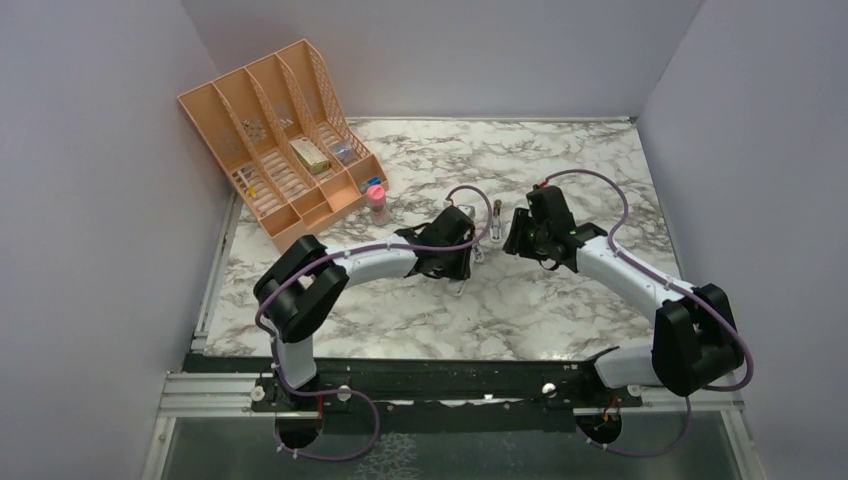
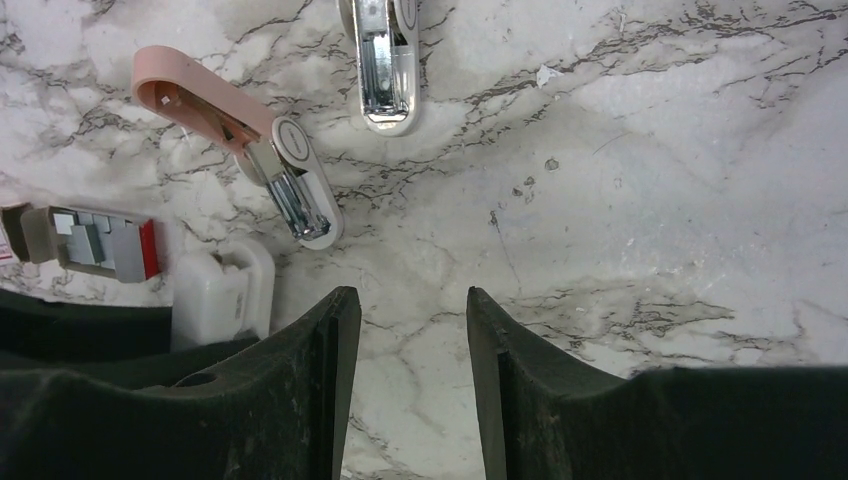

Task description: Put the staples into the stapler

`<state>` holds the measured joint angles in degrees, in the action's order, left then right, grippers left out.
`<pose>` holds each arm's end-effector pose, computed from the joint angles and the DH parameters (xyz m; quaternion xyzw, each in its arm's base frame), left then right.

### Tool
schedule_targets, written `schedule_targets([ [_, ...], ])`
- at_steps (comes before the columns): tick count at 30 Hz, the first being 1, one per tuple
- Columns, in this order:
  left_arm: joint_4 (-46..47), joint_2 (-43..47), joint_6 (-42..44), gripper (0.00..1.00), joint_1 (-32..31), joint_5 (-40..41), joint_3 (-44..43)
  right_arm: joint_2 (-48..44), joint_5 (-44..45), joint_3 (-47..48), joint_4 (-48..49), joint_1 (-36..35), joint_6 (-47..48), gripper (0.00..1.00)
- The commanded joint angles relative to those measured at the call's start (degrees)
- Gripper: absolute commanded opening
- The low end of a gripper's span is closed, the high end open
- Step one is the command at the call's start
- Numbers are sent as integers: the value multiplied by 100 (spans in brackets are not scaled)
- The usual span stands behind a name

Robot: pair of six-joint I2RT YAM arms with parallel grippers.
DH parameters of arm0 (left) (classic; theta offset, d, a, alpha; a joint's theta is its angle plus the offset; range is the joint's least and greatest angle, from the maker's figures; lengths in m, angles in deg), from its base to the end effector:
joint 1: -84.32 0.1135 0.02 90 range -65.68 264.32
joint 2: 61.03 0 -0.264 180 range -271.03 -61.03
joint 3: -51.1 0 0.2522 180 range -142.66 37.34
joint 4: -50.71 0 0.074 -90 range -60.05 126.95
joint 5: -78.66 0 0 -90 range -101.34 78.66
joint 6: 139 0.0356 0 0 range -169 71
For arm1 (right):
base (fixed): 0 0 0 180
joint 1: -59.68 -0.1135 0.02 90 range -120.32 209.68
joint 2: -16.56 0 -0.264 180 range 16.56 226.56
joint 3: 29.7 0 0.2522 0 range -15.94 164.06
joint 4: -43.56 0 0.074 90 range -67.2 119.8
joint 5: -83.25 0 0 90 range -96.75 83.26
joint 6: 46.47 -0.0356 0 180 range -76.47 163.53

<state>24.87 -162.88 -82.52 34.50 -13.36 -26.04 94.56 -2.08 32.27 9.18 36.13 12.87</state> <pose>0.2397 -0.2857 0.1818 0.1393 0.9308 -0.2367 0.2410 0.2553 0.1081 0.2177 0.0721 0.9375 0.1200 0.3187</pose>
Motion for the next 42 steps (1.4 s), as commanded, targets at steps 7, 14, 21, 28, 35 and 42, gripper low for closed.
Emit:
schedule_targets([
  [7,-258,-653,-480,23,238,1297,-641,-113,-101,-153,179,0,-110,48],
  [14,-407,-859,-651,24,273,1567,-834,-74,-222,-175,213,-3,-107,48],
  [21,-450,-802,-629,55,293,1150,-946,-61,-427,-81,118,-1,25,49],
  [28,13,-117,-674,69,446,391,-562,-139,-1114,-122,162,-33,-29,50],
  [35,1147,1159,-783,64,544,643,883,-36,-1176,-26,317,-638,-238,59],
  [42,1187,1912,-1218,62,620,1356,2021,621,-308,407,167,-1622,-692,62],
])
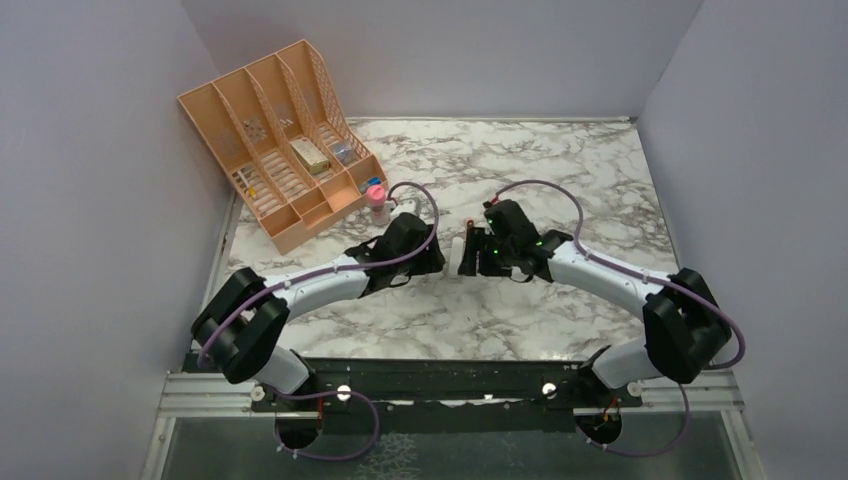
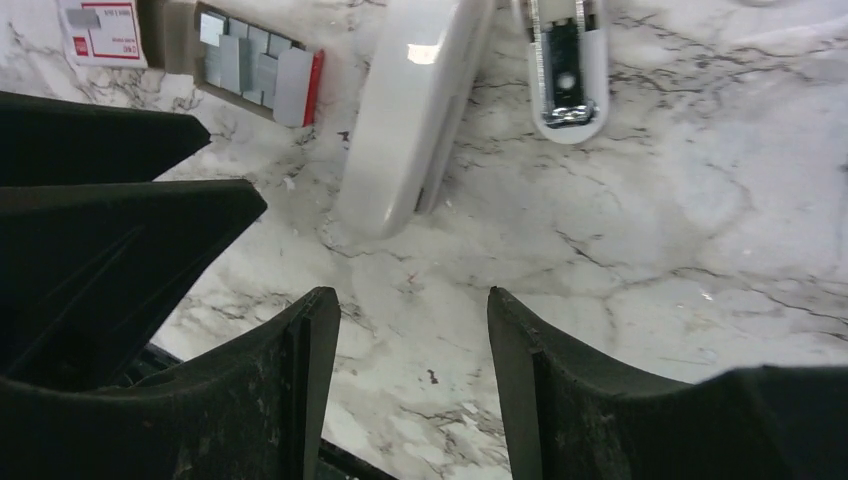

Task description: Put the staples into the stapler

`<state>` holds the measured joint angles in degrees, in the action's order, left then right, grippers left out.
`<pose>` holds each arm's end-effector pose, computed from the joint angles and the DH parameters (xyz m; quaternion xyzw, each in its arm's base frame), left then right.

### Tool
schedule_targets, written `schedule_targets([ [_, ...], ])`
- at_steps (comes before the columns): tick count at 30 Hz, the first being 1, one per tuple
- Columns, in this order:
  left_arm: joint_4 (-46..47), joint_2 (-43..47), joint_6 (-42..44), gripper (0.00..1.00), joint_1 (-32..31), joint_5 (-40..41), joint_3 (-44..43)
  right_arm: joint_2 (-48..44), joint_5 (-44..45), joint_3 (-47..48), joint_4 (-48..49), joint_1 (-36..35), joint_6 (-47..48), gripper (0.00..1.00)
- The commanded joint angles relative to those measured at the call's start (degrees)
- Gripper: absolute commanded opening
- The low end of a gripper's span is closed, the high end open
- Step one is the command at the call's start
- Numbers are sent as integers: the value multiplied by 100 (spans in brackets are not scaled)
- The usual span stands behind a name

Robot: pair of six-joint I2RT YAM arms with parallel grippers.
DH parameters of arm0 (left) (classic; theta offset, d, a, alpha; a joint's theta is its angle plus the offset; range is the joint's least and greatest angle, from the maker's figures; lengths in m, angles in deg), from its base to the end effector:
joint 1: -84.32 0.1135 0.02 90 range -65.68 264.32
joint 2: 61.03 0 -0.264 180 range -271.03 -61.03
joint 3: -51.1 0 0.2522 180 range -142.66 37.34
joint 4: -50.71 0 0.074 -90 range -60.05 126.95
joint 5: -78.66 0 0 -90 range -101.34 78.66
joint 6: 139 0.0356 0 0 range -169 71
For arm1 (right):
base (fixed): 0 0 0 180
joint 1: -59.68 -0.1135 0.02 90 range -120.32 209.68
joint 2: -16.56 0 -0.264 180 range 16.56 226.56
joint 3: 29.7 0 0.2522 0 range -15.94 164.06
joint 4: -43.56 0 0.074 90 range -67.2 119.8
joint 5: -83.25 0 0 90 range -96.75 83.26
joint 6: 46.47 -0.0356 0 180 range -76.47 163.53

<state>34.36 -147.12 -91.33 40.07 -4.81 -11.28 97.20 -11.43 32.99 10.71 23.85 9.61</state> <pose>0.2296 -0.2180 0.2051 -0.0089 0.9053 -0.2514 0.3422 0.2303 0.1699 0.2114 -0.0294 0.9409 0.2232 0.2530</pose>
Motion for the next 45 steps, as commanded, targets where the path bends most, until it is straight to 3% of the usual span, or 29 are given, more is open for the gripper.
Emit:
schedule_targets([
  [1,238,415,-384,62,84,519,663,442,850,389,-12,-498,-440,61],
  [12,832,614,-501,62,282,263,1250,1504,1166,1117,16,-916,-359,59],
  [18,1825,456,-544,62,293,-322,1592,1778,1409,1435,-469,-921,-356,45],
  [25,2065,174,-567,55,284,-543,1504,1693,1480,1562,-841,-917,-319,22],
  [31,2573,-117,-712,44,284,-1007,1613,1520,1107,1501,-671,-917,-148,20],
  [45,3177,-579,-1093,32,245,-1413,1758,1300,513,1572,-714,-876,-312,13],
])
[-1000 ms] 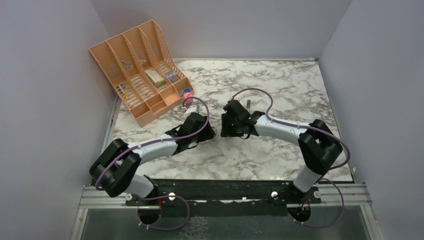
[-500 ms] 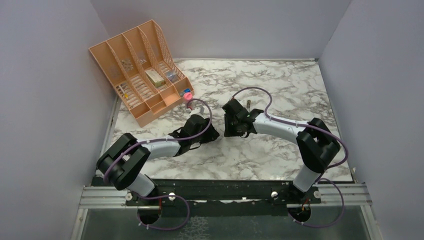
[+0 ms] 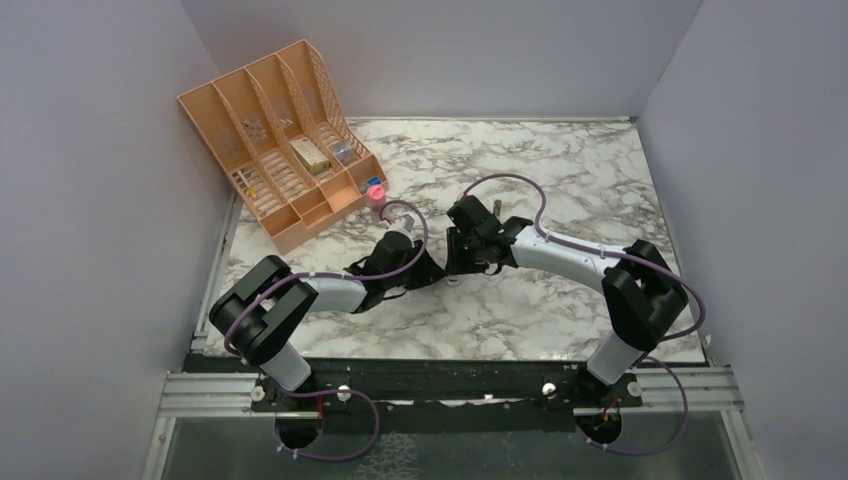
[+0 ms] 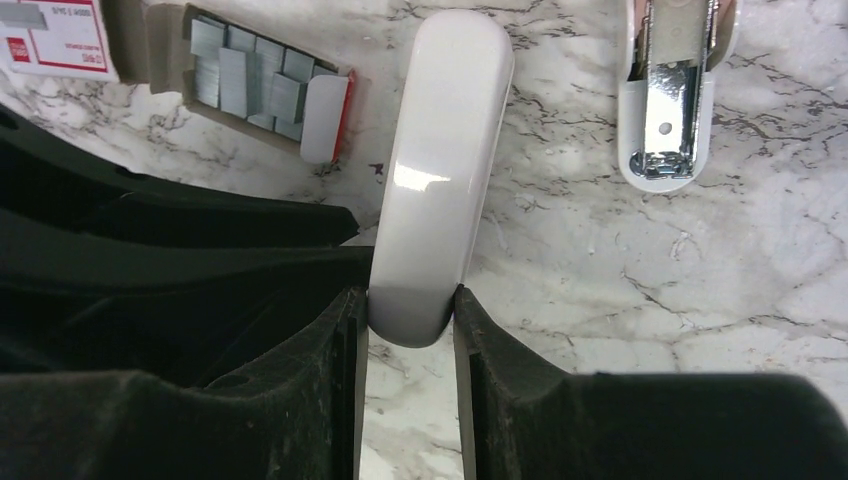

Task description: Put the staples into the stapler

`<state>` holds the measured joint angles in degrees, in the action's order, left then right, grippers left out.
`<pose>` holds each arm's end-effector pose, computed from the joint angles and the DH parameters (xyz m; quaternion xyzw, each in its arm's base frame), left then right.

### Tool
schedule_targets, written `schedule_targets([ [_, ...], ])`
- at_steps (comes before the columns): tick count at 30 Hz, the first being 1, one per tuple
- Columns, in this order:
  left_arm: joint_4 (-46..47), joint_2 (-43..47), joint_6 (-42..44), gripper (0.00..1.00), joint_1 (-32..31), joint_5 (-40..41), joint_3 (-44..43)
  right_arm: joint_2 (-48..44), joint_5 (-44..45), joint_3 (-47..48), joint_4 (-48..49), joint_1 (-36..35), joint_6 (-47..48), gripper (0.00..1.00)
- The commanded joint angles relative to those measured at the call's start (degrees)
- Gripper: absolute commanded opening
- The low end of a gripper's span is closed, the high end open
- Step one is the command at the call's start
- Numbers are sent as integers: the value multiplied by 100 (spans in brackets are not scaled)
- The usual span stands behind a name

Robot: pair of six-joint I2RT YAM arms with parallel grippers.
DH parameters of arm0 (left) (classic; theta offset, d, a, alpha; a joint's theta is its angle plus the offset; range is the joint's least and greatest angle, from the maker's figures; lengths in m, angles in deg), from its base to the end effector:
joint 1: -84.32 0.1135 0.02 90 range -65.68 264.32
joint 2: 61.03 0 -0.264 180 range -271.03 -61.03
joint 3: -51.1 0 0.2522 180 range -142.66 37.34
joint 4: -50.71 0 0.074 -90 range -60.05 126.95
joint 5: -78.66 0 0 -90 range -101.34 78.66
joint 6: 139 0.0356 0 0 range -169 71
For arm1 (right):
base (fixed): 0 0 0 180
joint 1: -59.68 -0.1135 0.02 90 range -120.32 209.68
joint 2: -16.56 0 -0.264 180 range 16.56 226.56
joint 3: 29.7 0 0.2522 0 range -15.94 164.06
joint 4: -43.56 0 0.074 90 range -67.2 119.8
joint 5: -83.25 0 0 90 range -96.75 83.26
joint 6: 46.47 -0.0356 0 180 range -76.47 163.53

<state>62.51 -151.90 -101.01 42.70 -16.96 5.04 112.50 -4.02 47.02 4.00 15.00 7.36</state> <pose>0.2180 -0.1983 0.1401 -0.0562 0.8763 -0.3769 0.2947 0.2445 0.2394 0.1994 -0.0650 0.9607 0.1570 0.2197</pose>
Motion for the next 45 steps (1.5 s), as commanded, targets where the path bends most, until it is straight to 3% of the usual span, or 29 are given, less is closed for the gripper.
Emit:
schedule_targets([
  [1,402,-112,-114,31,-17,-230,131,-252,-406,165,-35,19,-101,12],
  [8,758,-288,-135,30,-17,-593,189,-414,-942,183,43,138,-159,12],
  [14,1045,-485,-290,17,-13,-713,435,-400,-1160,414,-124,322,-20,12],
  [24,917,-1061,-213,15,8,-741,387,135,-1510,1338,-662,680,398,15],
  [36,784,-1147,-99,15,96,-611,515,1125,-954,2428,-990,795,711,28],
  [45,782,-1066,-91,15,186,-459,634,1599,-458,2732,-832,793,822,37],
])
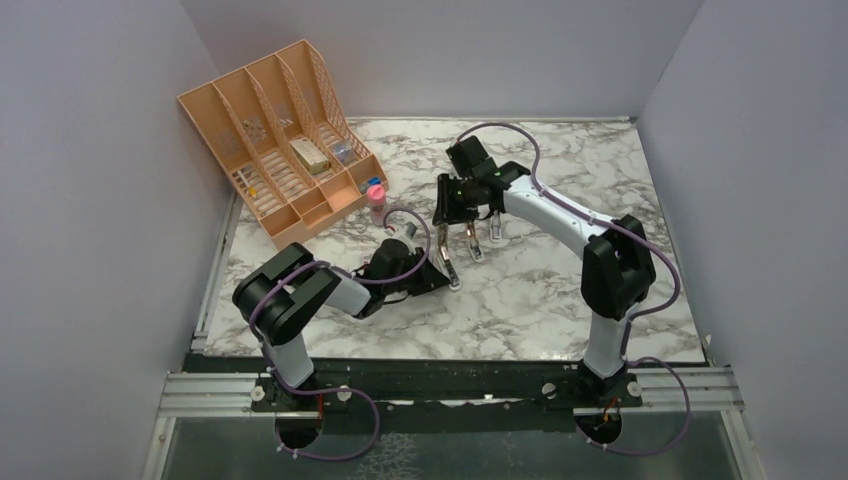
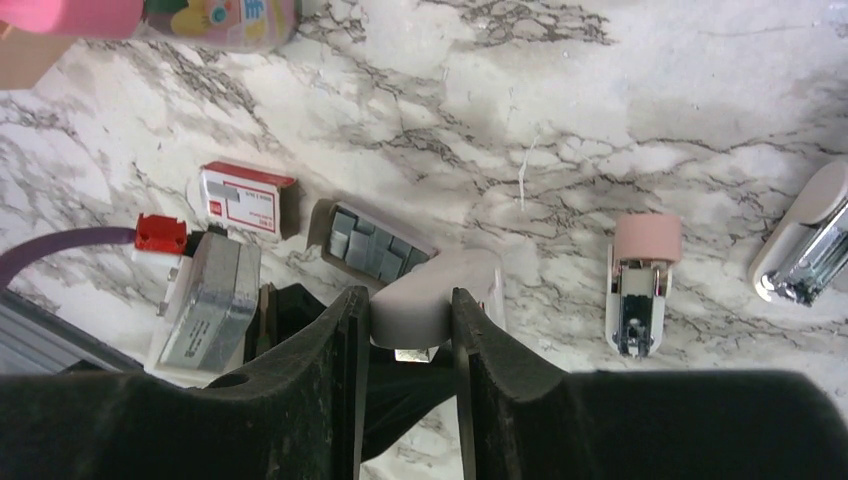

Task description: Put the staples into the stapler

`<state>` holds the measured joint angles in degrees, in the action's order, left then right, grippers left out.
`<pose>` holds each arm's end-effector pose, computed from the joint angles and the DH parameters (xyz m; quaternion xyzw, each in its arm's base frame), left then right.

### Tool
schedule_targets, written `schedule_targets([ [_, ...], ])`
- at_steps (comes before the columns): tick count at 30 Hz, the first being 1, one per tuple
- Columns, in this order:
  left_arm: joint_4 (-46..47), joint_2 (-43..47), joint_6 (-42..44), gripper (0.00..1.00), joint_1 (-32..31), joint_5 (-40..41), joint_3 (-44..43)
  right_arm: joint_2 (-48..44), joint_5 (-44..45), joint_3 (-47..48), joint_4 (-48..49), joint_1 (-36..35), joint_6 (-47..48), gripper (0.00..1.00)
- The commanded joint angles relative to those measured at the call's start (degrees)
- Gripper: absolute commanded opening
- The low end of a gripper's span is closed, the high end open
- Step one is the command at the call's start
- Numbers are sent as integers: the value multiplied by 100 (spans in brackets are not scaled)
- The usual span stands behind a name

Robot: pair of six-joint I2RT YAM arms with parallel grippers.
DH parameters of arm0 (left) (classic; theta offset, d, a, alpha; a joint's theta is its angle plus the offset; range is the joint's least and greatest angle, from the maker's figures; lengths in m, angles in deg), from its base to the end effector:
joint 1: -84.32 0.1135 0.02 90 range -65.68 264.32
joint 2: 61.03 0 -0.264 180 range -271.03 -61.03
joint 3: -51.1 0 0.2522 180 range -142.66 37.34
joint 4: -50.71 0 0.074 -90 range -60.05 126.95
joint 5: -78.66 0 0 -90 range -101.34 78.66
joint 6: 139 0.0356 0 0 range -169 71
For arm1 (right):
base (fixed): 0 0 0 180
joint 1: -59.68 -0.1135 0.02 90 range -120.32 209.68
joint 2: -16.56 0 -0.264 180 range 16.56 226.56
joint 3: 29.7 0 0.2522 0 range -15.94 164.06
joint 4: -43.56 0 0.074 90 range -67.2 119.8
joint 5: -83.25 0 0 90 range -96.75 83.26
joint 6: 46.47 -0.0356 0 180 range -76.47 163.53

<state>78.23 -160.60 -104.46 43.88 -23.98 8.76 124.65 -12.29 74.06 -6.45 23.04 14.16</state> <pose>0.2193 -0.1972 0.1079 -0.0575 0.8594 -0.4344 0.2636 0.3328 0.2518 0.2565 -0.0751 0.9480 0.2052 0.2314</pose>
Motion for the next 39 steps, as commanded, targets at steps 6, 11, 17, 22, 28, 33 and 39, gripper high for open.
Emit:
schedule_targets([
  [6,-788,-160,238,16,90,247,272,447,447,-272,642,-15,123,41],
  [11,-805,-69,269,18,112,183,277,385,458,-317,758,-13,98,46],
  [17,-940,106,272,26,138,80,181,2,529,-497,806,-17,97,54],
  [22,-1245,242,271,31,155,201,126,-218,535,-602,840,-12,89,59],
  [28,-1448,271,308,33,193,314,132,-342,513,-563,899,-17,115,61],
  [33,-1514,373,323,31,220,332,163,-551,445,-607,923,-11,115,62],
  [39,-2037,1053,677,30,230,849,196,-1137,646,-1009,1174,-19,79,62],
])
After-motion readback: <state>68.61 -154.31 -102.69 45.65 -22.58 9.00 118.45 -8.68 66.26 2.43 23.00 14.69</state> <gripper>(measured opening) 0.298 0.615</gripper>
